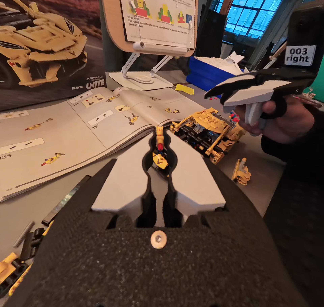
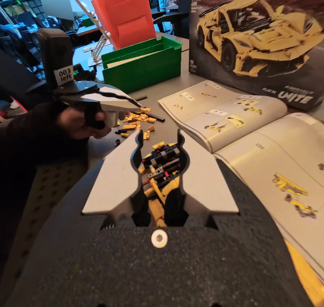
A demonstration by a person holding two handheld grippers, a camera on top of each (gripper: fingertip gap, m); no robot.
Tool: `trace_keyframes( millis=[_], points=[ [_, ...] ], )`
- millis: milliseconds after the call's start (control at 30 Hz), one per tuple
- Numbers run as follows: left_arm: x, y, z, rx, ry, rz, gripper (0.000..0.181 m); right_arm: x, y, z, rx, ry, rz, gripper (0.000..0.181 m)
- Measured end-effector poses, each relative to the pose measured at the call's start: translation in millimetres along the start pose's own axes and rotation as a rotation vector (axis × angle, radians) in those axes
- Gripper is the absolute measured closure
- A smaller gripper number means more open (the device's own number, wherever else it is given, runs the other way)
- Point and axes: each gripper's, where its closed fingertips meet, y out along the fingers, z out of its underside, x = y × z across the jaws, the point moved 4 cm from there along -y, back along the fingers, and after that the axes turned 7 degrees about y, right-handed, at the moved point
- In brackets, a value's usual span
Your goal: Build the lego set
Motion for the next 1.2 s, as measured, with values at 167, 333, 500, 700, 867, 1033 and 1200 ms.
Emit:
trace_keyframes(
  millis=[167,333,500,700,867,1033,1200],
  points=[
    [4,3,6,0.029,-0.065,0.032,0.174,-6,-11,-13,-0.113,-0.036,0.042,0.147],
    [-12,8,13,0.078,-0.02,0.12,0.174,-10,-14,-8,-0.112,-0.046,0.057,0.149],
    [-58,13,26,0.169,0.058,0.377,0.174,-12,-15,-7,-0.1,-0.027,0.055,0.15],
    [-108,11,54,0.316,0.306,0.58,0.174,-7,-11,-4,-0.064,-0.059,0.06,0.151],
    [-113,14,63,0.366,0.379,0.564,0.174,-8,-6,3,-0.015,-0.109,0.089,0.152],
    [-116,16,79,0.452,0.444,0.562,0.174,-6,-3,6,0.004,-0.12,0.088,0.152],
    [-117,17,86,0.481,0.477,0.552,0.173,-7,-2,7,0.016,-0.126,0.097,0.153]
  ],
)
